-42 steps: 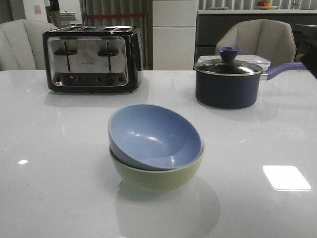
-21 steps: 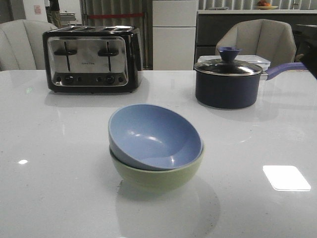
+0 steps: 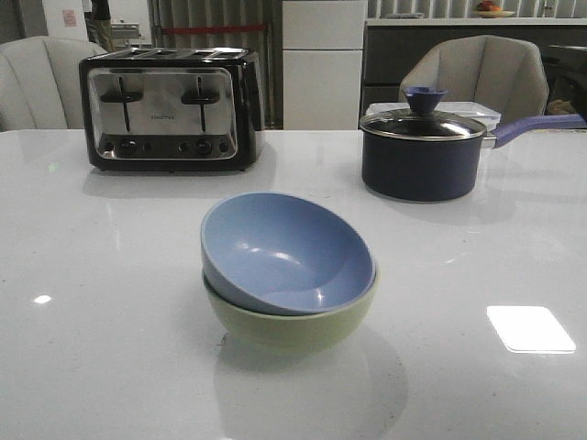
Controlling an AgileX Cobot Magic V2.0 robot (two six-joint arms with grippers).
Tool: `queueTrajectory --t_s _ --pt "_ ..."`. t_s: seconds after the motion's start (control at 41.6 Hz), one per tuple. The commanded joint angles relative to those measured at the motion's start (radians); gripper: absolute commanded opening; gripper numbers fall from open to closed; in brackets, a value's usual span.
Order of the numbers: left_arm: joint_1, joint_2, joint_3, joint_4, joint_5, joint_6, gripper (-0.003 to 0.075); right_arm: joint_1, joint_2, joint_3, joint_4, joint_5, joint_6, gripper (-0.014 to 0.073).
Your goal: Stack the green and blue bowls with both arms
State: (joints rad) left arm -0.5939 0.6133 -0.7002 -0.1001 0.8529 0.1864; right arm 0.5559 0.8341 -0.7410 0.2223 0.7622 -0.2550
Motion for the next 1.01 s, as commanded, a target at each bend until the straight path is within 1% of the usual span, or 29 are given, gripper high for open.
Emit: queueTrajectory --t_s 0.0,0.072,0.144,0.241,0.938,0.986 --pt "-0.008 0.0 -0.027 -0.006 -0.073 -0.007 0.0246 -0.006 -0.006 -0.028 0.001 -0.054 0.002 0.0096" --pt "-0.008 0.0 -0.027 -0.006 -0.074 -0.007 0.0185 -0.006 -0.006 -0.028 0.001 -0.053 0.002 0.0051" --pt "-0.008 0.0 -0.027 -0.006 -0.074 -0.007 0.0136 -0.006 -0.006 -0.028 0.001 -0.053 0.002 0.0053" --pt "-0.008 0.0 -0.027 -0.006 -0.077 -0.007 0.0092 -0.006 -0.006 -0.028 0.001 -0.054 0.002 0.0053" --pt "-0.008 -0.009 -0.024 -0.008 -0.078 -0.007 0.0093 -0.006 -0.006 -0.028 0.001 -0.053 0.002 0.0053" --pt "0.006 -0.022 -0.022 -0.008 -0.078 -0.007 0.0094 -0.006 -0.006 -0.028 0.001 -0.053 0.002 0.0053"
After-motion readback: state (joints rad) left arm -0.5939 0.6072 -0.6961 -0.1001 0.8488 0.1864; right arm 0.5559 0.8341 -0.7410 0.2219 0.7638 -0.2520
